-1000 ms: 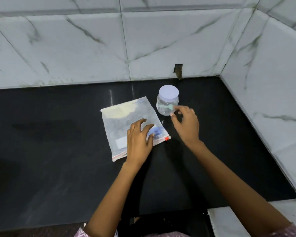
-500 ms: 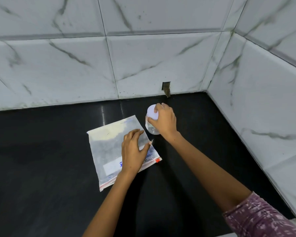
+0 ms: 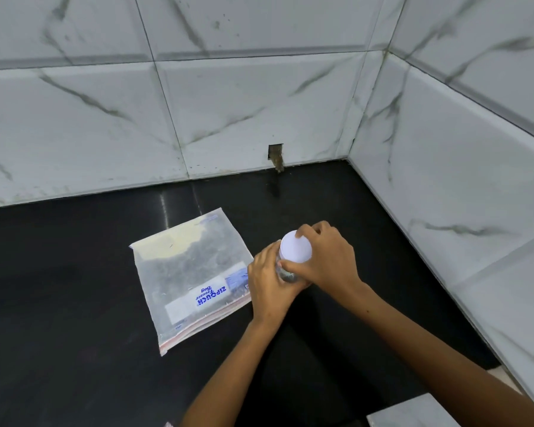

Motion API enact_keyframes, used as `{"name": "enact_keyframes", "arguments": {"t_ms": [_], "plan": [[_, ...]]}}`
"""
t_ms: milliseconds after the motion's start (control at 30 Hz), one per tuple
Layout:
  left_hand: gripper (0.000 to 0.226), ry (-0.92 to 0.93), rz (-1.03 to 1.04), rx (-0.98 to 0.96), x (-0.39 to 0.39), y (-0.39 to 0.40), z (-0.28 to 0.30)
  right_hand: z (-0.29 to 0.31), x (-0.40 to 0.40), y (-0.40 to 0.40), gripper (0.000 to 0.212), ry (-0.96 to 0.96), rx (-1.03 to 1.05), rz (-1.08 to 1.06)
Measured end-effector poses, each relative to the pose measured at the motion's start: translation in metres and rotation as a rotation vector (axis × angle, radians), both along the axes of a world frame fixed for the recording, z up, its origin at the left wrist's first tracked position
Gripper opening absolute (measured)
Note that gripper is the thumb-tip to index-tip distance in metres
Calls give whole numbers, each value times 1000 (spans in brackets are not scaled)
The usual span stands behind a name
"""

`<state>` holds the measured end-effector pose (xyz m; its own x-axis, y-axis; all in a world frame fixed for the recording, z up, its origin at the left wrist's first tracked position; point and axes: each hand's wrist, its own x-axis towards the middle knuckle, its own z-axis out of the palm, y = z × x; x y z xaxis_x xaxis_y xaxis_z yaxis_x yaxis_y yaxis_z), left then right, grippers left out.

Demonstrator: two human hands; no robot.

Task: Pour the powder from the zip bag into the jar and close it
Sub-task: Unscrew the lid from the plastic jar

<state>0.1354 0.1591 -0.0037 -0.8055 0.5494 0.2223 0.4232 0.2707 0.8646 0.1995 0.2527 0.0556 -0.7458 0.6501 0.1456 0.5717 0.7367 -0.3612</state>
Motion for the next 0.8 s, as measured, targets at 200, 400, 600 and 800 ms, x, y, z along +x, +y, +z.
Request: {"name": "enact_keyframes", "arguments": {"t_ms": [200, 400, 600, 800], "plan": [[67, -31, 9, 34, -4, 4, -7, 5, 7, 12, 46, 48, -133, 145], [62, 13, -12, 22, -10, 5, -11, 14, 3, 24, 77, -163, -173, 269], [63, 30, -17, 26, -13, 5, -14, 24, -10, 23, 69, -376, -7, 315], [65, 29, -18, 11, -12, 4, -12, 25, -9, 23, 84, -456, -58, 301]]}}
